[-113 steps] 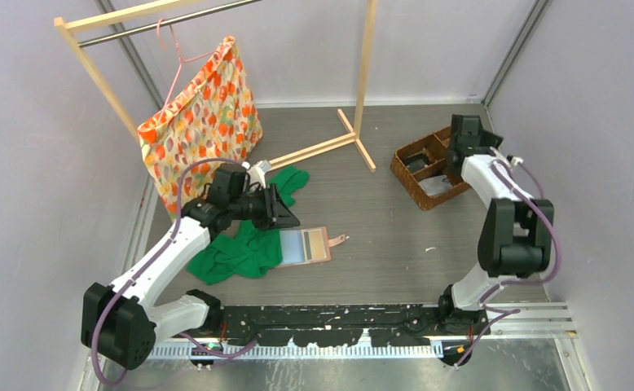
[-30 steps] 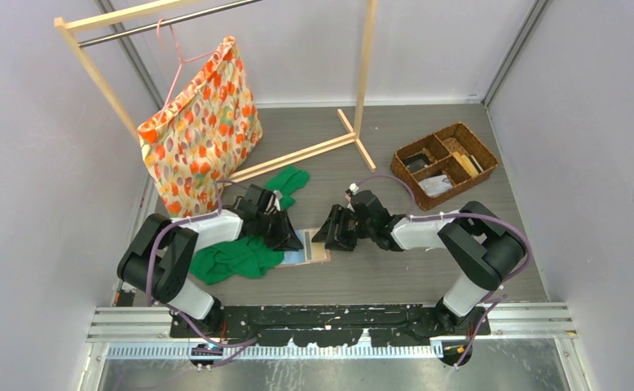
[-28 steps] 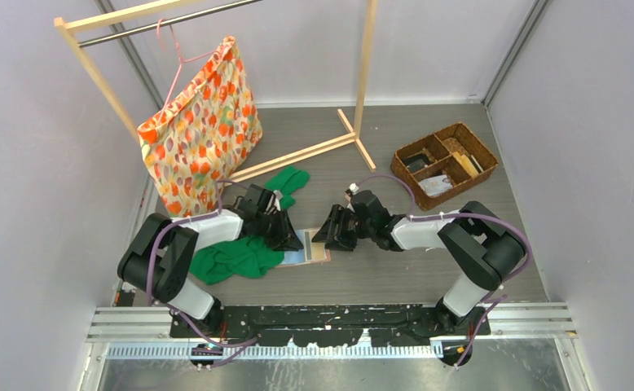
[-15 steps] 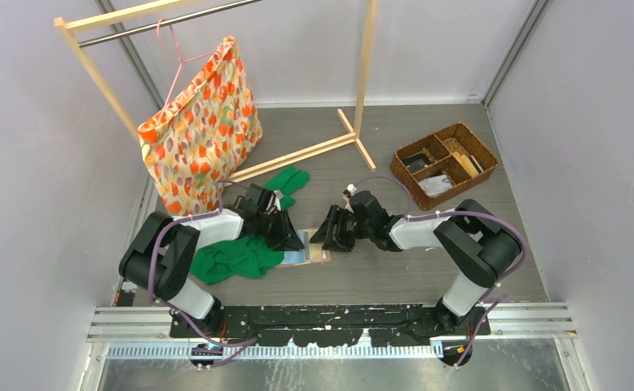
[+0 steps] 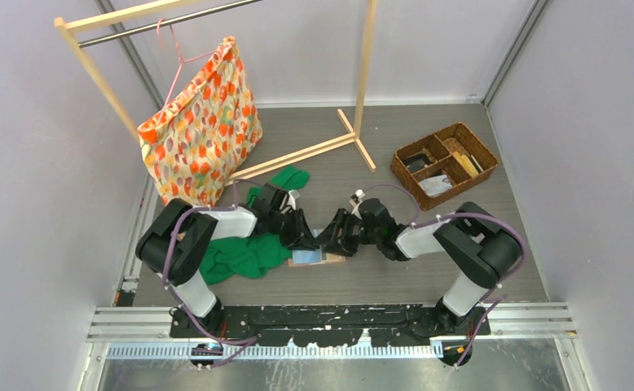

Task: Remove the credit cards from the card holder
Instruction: Remove the credit card from the card holder.

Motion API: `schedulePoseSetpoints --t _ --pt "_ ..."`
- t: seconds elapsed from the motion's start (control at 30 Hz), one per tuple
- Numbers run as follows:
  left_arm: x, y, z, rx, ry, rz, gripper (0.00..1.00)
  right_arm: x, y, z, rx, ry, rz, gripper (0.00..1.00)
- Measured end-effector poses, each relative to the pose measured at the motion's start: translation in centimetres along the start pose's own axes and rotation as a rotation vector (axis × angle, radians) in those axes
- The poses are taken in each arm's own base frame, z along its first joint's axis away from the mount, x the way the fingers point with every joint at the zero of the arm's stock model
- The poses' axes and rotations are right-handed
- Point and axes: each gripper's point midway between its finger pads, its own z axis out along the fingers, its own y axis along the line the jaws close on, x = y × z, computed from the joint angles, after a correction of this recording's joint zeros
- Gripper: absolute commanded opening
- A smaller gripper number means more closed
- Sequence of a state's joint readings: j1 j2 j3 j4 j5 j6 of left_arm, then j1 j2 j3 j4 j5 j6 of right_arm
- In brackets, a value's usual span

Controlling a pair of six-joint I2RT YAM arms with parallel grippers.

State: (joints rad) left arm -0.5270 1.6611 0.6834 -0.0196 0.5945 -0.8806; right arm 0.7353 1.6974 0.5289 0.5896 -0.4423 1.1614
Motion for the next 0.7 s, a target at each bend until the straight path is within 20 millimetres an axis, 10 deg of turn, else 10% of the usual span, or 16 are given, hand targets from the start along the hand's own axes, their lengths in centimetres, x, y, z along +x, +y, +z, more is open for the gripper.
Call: schedulePoseSetpoints --t 0.37,0.7 --pt "0.8 -2.4 1.2 -0.028 -0.01 0.088 0.26 -3.4 0.6 -8.2 0.085 -0.259 -0.088 0.58" --pt "0.0 -6.3 -1.7 0.057 -0.107 0.132 0.28 -3.0 -2.0 -7.8 0.173 -0.235 -0.051 0.58"
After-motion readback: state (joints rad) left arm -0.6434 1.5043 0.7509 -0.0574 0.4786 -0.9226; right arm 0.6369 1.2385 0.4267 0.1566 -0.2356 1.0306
